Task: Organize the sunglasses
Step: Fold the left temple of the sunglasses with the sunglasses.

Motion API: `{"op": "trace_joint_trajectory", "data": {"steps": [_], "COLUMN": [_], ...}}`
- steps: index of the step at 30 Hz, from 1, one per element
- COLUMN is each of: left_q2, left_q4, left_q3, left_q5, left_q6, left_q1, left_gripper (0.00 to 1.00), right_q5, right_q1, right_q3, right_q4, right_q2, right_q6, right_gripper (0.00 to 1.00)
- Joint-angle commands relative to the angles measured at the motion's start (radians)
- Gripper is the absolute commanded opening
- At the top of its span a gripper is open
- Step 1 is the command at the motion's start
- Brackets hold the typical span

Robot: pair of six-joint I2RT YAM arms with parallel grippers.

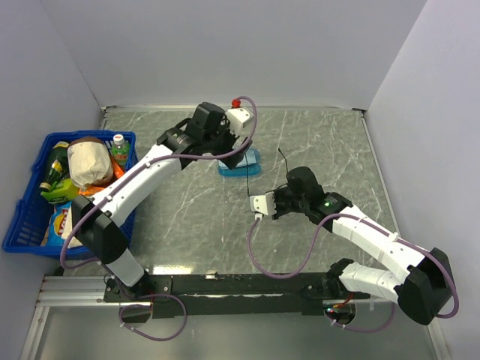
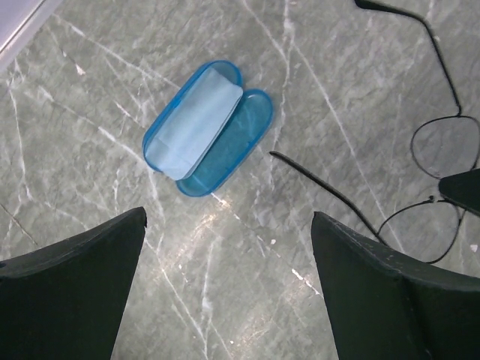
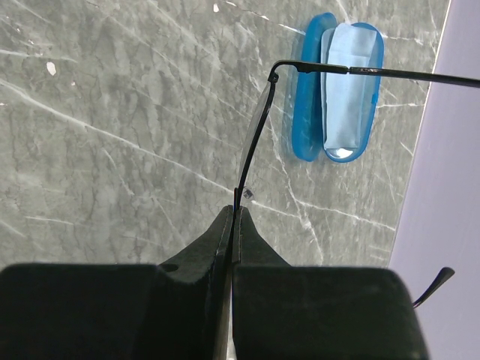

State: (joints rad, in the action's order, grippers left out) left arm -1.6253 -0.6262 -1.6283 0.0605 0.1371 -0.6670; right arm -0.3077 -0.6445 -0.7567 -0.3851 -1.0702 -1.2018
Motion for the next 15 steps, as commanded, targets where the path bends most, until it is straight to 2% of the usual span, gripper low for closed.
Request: {"op": "trace_joint_trajectory", "data": {"steps": [1, 10, 13, 15], "left_q2": [0.05, 0.047, 0.033, 0.019], "left_q4": [0.034, 0.01, 0.005, -0.001], "left_q3": [0.018, 0.035, 0.028, 0.022], "left_q5": [0.051, 0.286, 0.321, 0.331], "left_q6": [-0.016, -0.005, -0.005, -0.005], "left_q1": [0.03, 0.049, 0.049, 0.049], "left_gripper": [0.97, 0.99, 0.92, 0.83], "right_q5": [-0.021, -0.045, -0.06, -0.065], "right_q1": [-0.001, 0.0, 0.0, 0.002], "right_q3": [0.007, 0.007, 0.007, 0.003], "right_q4": [0.017, 0.015, 0.014, 0.006], "right_q2": [0.012, 0.03, 0.032, 0.026], "right_q6": [-0.004, 0.004, -0.001, -0.001], "right_gripper": [0.0, 0.0, 0.0, 0.0]}}
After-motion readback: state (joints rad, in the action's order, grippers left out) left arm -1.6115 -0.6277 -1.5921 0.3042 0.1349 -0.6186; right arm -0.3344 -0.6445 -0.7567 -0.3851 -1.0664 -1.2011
